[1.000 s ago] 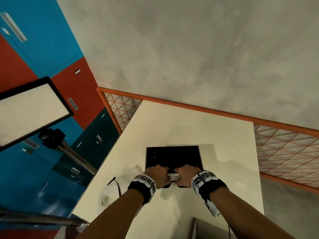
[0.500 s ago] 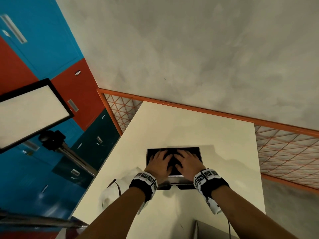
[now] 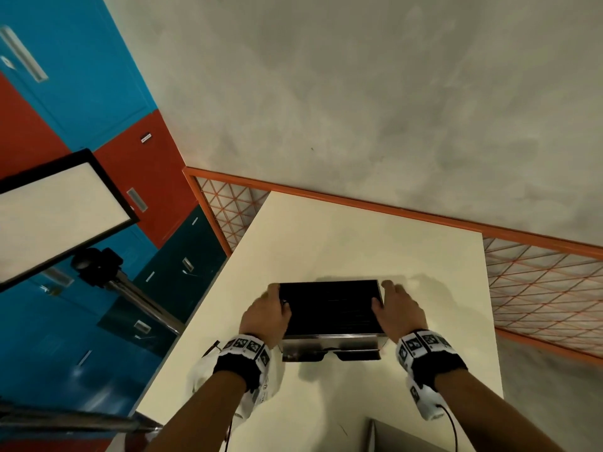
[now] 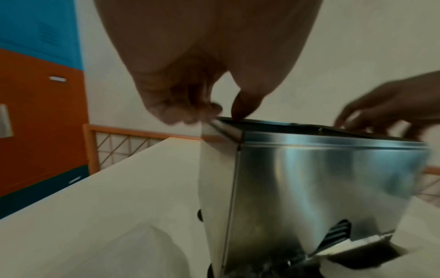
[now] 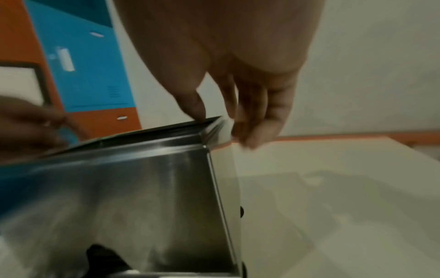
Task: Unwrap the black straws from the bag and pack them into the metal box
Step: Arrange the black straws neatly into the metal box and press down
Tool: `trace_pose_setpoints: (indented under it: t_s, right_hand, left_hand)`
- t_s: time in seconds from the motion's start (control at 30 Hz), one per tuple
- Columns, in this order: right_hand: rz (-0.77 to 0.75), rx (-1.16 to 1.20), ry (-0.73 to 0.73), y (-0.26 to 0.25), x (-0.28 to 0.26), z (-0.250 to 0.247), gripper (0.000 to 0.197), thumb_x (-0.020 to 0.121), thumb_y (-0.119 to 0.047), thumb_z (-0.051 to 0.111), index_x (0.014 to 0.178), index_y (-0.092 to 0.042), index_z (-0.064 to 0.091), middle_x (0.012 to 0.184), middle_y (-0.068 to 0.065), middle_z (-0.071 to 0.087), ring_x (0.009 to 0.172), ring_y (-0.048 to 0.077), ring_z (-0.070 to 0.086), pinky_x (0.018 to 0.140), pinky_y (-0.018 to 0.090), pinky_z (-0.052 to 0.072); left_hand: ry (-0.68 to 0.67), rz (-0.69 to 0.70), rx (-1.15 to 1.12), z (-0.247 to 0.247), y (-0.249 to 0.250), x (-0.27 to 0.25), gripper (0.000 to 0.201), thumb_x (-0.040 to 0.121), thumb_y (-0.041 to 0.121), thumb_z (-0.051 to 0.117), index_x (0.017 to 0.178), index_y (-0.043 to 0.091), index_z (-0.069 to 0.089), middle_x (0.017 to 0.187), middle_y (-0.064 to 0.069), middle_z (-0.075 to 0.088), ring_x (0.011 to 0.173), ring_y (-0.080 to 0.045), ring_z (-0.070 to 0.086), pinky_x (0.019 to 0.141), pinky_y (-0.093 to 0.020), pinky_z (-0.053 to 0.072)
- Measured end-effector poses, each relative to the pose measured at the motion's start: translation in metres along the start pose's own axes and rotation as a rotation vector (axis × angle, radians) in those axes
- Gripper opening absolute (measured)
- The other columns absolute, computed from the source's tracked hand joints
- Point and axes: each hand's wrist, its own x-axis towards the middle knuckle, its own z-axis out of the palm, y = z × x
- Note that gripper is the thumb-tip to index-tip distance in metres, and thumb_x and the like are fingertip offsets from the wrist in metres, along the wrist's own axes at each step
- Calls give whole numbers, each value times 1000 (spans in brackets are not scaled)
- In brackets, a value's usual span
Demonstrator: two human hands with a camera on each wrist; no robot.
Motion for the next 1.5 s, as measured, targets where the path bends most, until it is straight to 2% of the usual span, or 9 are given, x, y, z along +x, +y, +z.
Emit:
trace_pose_setpoints:
  t_s: [0.1, 0.17, 0.37, 0.67, 0.87, 0.97, 1.1, 1.4, 1.5]
  right_hand:
    - [134, 14, -354, 2, 7, -1, 24, 97, -27, 50, 104, -5, 56, 102, 16, 67, 86, 36, 69, 71, 40, 59]
    - [128, 105, -417, -3, 14, -10, 16, 97, -17, 51, 89, -3, 55, 96, 21, 70, 78, 38, 72, 70, 46, 61]
    - [-34, -39, -105, -7, 11, -29, 9, 95, -13, 48, 102, -8, 50, 104, 16, 66, 94, 38, 66, 68, 37, 46]
    - [-71, -100, -98, -8, -4, -32, 17, 95, -14, 45, 109, -5, 48, 108, 18, 66, 96, 39, 65, 71, 36, 45]
    - [-266, -211, 55, -46, -27, -50, 34, 90, -7, 40, 125, -6, 37, 95, 11, 69, 85, 35, 66, 66, 38, 45]
    - [-248, -261, 51, -51, -18, -62, 25, 91, -5, 41, 115, -4, 47, 100, 13, 68, 91, 36, 66, 71, 39, 48]
    - [-194, -203, -9, -32, -15, -48, 22, 95, -9, 40, 117, -7, 44, 105, 14, 66, 94, 37, 64, 67, 34, 37]
    - [-58, 31, -130, -4, -11, 6, 17, 97, -16, 40, 112, -11, 41, 102, 16, 65, 89, 39, 64, 69, 38, 48]
    - [1, 19, -13, 0, -20, 4, 20, 96, -25, 44, 112, -14, 45, 105, 8, 60, 94, 32, 61, 67, 37, 47]
  left_hand:
    - [-276, -138, 135, 3, -4, 3, 34, 103, 38, 40, 120, 10, 50, 118, -15, 64, 103, -35, 64, 81, -40, 50]
    - [-319, -135, 122, 1, -1, 11, 33, 104, 32, 40, 114, 6, 56, 122, -17, 61, 108, -37, 61, 83, -39, 47]
    - [-107, -121, 104, -14, 15, 2, 30, 105, 25, 37, 126, 6, 43, 116, -15, 64, 104, -39, 64, 81, -42, 47]
    - [-92, -136, -12, -5, 17, -17, 21, 102, 19, 37, 119, 9, 46, 112, -15, 67, 99, -39, 66, 79, -42, 49]
    - [-44, -245, -256, 5, 0, -45, 16, 102, 15, 38, 115, 7, 42, 108, -22, 66, 96, -44, 64, 79, -43, 48]
    - [-30, -233, -317, 5, 0, -43, 11, 101, 13, 38, 111, 10, 42, 104, -22, 67, 92, -44, 64, 75, -43, 48]
    - [-11, -214, -293, 4, 4, -40, 3, 102, 14, 38, 104, 16, 36, 99, -18, 67, 90, -43, 64, 74, -43, 47]
    - [-57, -202, -116, 30, 3, -52, 20, 100, 14, 34, 120, 12, 35, 103, -14, 67, 93, -39, 65, 80, -44, 50]
    - [-91, -177, -44, 36, 8, -53, 32, 98, 13, 36, 130, 11, 31, 105, -12, 67, 95, -36, 66, 82, -44, 52]
